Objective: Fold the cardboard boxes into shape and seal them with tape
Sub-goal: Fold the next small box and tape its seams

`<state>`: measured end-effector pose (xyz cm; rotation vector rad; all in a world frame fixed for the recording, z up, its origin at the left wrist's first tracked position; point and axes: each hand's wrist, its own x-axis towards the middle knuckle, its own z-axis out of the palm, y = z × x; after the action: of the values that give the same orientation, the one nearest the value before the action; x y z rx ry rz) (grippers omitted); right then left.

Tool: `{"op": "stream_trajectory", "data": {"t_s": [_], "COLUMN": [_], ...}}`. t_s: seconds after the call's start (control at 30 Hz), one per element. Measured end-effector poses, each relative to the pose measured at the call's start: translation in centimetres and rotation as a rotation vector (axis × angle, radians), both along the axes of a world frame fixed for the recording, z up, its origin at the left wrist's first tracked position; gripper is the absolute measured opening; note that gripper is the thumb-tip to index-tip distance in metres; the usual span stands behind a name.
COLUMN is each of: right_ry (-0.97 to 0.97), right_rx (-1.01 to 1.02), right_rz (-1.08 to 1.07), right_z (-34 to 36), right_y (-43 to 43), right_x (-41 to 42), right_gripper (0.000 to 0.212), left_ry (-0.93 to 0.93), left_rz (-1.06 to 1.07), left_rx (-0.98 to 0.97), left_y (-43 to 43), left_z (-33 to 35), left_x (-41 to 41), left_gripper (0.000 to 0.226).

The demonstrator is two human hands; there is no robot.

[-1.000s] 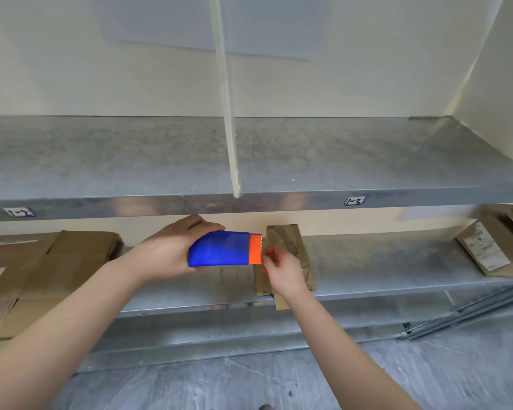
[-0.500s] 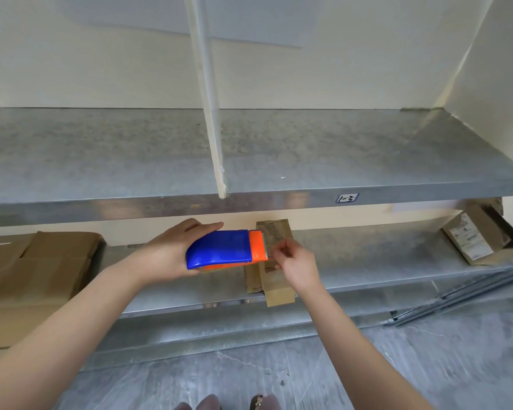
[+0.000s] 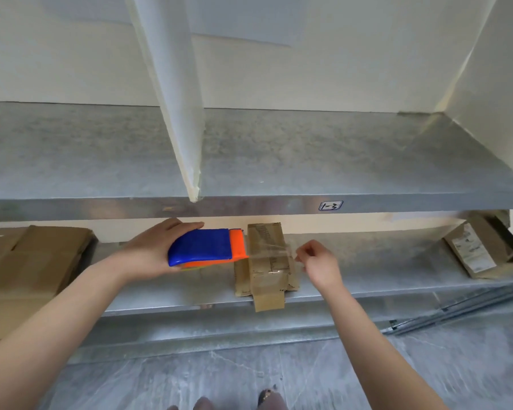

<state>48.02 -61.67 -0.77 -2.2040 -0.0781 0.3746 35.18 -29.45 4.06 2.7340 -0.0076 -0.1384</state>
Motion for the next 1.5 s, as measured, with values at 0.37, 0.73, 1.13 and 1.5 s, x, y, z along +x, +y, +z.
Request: {"op": "stream_trajectory", "data": {"t_s": [0.37, 0.73, 1.13, 1.5], "right_ry": [0.136, 0.304, -0.022, -0.115], "right_rx": [-0.062, -0.013, -0.006, -0.214], "right_rz": [0.121, 0.1, 0.118, 0.209], "right_z": [-2.9, -6.2, -6.9, -7.1], "right_y": [-1.5, 0.0, 0.7, 0.0], "right_x": [3.9, 4.0, 1.8, 1.2], "right_gripper": [0.018, 0.014, 0.033, 0.048], "left_ry": [0.131, 0.118, 0.1, 0.14], "left_rz": [0.087, 0.06, 0.094, 0.133], "left_rx": [-0.032, -0.142, -0.093, -0.105], "left_y": [-2.6, -2.1, -2.8, -3.2], "left_z": [-1.2, -3.0, -3.3, -3.6], "left_x": [1.6, 3.1, 2.1, 2.0], "left_gripper": [0.07, 0.081, 0.078, 0.086]}}
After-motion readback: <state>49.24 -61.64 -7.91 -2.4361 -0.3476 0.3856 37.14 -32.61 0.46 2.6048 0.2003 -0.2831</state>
